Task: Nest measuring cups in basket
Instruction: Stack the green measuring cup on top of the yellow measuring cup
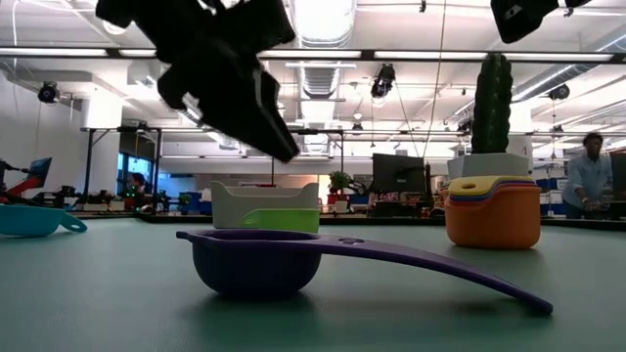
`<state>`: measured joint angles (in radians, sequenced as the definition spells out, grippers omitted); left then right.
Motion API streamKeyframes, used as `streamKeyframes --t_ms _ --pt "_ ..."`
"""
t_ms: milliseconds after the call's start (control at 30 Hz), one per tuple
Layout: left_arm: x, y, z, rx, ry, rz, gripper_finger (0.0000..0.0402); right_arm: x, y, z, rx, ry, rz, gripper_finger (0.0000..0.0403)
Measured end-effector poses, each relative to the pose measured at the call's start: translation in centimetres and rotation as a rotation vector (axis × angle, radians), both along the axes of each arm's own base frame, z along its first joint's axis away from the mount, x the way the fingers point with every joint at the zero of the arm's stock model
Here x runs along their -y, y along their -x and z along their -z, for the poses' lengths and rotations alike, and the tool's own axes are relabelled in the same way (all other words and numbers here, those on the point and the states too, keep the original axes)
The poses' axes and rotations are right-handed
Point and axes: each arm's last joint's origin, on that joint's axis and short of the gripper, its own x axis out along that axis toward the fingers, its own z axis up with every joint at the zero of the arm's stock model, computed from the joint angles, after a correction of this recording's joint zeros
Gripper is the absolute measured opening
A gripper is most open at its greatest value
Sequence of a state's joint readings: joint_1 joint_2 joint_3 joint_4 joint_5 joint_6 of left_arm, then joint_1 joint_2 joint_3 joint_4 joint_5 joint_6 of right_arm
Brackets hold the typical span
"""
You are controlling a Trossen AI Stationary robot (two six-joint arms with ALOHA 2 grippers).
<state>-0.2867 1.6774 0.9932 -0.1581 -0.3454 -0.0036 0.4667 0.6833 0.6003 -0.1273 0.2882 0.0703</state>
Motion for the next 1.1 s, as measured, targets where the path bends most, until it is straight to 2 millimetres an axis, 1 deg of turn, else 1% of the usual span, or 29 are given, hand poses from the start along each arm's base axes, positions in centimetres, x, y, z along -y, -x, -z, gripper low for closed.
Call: streamKeyframes --t_ms 167,367,467,633,867,1100 --pt "0.1 -0.4 2.0 -0.060 -0.020 0.001 0.0201 0.0 0.0 0.0 -0.003 -0.008 0.002 0.0009" --pt "0.2 -0.7 3.6 -0.107 -0.034 -0.001 0.0189 0.0 0.0 0.0 0.003 0.002 -0.001 0.0009" --pt "0.2 -0.8 4.0 -0.115 -0.030 -0.010 0.0177 0.0 0.0 0.0 0.005 0.013 -0.004 0.0009" --pt "0.2 -0.8 4.5 -0.128 -0.035 -0.018 0.0141 0.0 0.0 -0.1 0.008 0.017 -0.006 0.0009" --pt "0.1 -0.8 4.5 -0.118 -0.049 -0.048 0.0078 0.0 0.0 -0.6 0.024 0.021 -0.008 0.0009" --pt "0.0 -0.9 4.4 -0.115 -0.047 -0.051 0.0019 0.0 0.0 -0.6 0.023 0.021 -0.008 0.0009"
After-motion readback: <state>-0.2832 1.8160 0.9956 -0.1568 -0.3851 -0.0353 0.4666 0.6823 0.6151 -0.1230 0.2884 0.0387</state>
